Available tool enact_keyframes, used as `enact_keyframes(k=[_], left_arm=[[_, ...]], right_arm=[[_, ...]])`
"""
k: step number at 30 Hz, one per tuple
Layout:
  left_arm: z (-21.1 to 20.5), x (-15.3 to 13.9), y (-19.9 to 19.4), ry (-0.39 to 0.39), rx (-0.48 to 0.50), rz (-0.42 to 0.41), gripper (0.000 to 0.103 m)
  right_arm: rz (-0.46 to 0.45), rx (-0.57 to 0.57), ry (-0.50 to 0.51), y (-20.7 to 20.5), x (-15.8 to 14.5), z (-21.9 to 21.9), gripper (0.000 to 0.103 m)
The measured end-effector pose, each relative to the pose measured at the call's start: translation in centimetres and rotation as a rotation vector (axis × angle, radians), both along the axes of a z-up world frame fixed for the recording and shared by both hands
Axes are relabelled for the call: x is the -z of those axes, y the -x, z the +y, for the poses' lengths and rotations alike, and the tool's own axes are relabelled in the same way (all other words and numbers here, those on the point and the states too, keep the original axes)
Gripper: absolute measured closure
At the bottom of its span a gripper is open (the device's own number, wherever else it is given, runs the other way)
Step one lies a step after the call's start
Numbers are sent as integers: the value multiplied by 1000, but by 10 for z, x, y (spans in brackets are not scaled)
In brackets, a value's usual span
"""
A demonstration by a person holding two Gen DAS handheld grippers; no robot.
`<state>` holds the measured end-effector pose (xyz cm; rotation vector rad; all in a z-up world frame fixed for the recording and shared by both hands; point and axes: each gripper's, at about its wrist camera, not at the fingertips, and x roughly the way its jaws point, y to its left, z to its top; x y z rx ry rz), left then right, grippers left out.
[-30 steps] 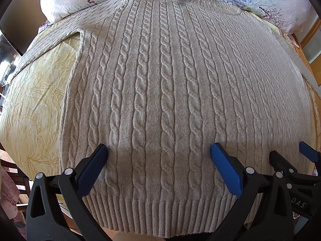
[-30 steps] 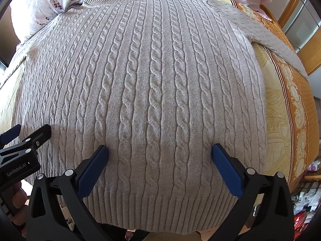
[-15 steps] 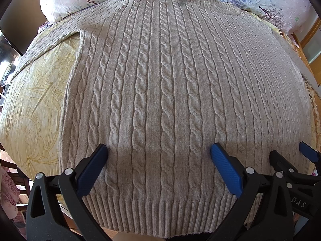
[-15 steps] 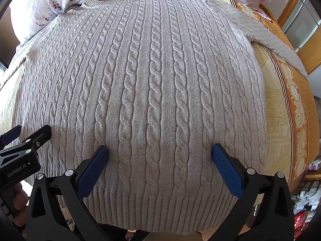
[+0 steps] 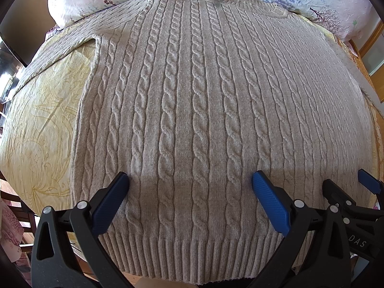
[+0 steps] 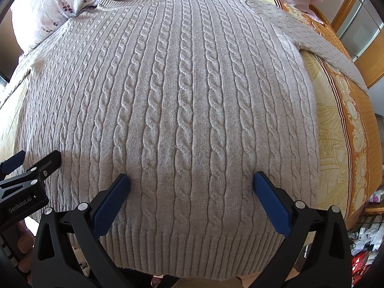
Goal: Fold small clothes
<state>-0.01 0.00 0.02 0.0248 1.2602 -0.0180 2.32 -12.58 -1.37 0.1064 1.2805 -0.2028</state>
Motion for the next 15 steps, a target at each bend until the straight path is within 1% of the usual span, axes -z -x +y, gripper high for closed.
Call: enact_keyframes(k=[15], left_arm=[[0, 0, 0, 0, -1, 4, 2]], right_arm=[[0, 1, -1, -1, -1, -3, 1]])
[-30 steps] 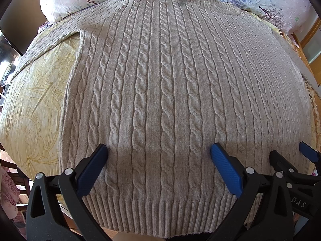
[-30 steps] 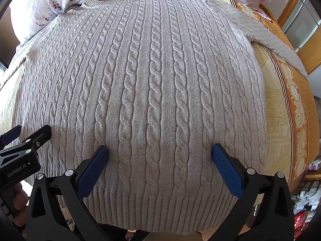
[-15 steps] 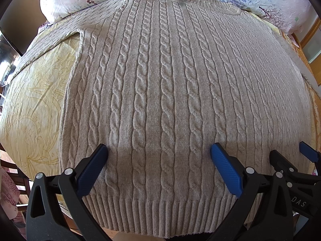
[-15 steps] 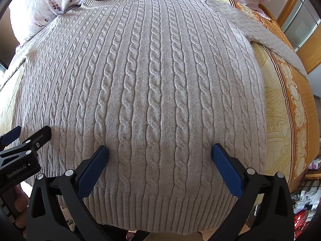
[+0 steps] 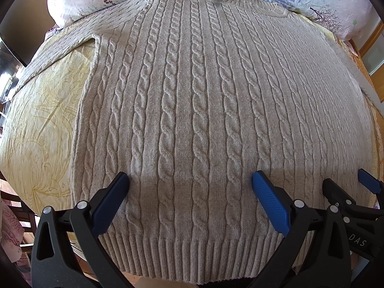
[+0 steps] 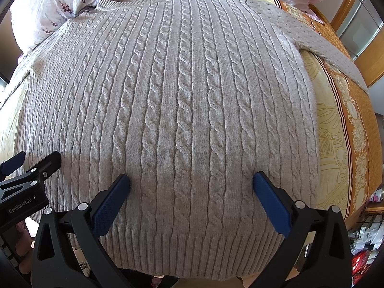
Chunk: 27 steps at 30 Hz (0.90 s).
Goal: Fold small clothes
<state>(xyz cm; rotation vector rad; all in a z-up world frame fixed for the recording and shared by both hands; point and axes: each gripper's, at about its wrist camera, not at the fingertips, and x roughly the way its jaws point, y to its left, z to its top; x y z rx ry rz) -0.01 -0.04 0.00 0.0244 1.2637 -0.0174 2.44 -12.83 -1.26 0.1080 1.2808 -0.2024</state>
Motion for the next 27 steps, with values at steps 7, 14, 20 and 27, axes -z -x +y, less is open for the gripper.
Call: enact_keyframes(k=[7, 14, 20, 27], left_arm=[[-2, 1, -2, 0, -5, 6, 2], [10, -4, -9, 65, 3, -34, 2], [34, -13, -17, 273, -48, -83, 2], [46, -35, -23, 395, -43, -242, 2]], right_arm=[[-22, 3, -34, -15, 0, -16, 1], [-300, 145, -300, -24, -30, -86, 2], [-444, 356, -401, -25, -52, -174, 18], [-539, 606, -515, -24, -50, -258, 43]])
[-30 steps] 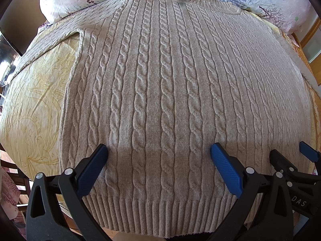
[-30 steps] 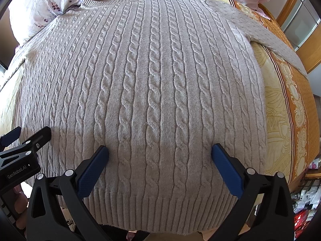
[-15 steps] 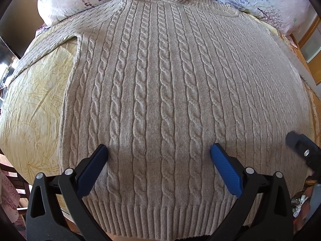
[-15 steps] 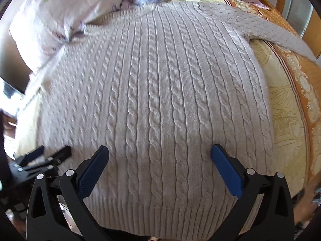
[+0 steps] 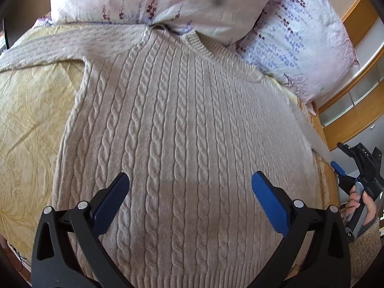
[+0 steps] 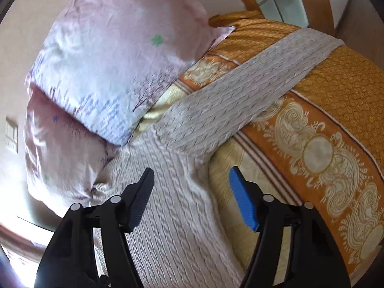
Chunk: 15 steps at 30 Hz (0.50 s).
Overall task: Fold small clothes
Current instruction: 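Move the right gripper to a sweater sleeve and close on its cuff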
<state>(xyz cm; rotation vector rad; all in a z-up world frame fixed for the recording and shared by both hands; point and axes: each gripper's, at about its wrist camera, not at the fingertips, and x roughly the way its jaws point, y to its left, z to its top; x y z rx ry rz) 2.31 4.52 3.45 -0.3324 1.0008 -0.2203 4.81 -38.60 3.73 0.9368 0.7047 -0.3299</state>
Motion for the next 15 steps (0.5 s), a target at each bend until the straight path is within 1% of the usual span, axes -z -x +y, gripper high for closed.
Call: enact_keyframes(k=[2, 3, 8, 11, 15], left_arm=[[1, -8, -1, -26, -3, -53, 2], [1, -11, -3, -38, -3, -67, 2], [5, -12, -17, -54, -22, -61, 2], [10, -7, -20, -50, -40, -47, 2], [13, -2, -24, -24, -52, -37, 2]], right_arm=[[-21, 62, -67, -1, 9, -23, 51], [-28, 100, -100, 1, 15, -37, 56], [8, 252, -212, 3, 44, -81, 61], [29, 309, -251, 5, 57, -98, 62], [20, 326, -240, 6, 60, -109, 64]])
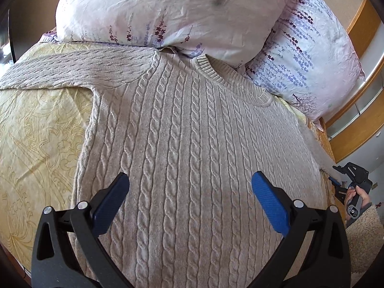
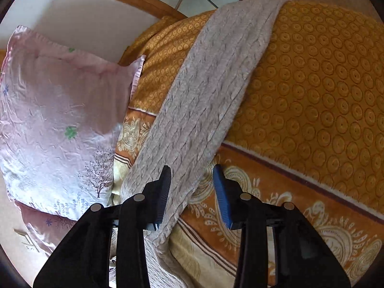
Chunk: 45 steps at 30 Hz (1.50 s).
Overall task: Fold small clothes
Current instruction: 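Move the right gripper to a sweater sleeve and close on its cuff, then lift the sleeve cuff with the right gripper and fold it across the sweater body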
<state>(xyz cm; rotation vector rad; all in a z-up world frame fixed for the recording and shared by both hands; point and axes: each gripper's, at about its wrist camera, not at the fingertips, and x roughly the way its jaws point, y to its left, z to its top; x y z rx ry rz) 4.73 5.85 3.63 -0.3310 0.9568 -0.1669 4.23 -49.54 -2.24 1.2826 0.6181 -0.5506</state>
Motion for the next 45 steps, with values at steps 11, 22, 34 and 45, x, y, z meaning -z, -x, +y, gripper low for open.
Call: enact_keyframes(k=[11, 22, 34, 45], left_arm=[[7, 5, -15, 59, -43, 25, 2], [7, 8, -25, 79, -39, 26, 2], [8, 13, -37, 113, -20, 29, 2], [9, 15, -41, 127, -18, 32, 2]], right_arm=[[-17, 55, 43, 6, 6, -24, 87], [-173, -4, 149, -11, -29, -14, 92], [-453, -413, 149, -66, -79, 83, 92], [-156, -773, 99, -124, -11, 210, 92]])
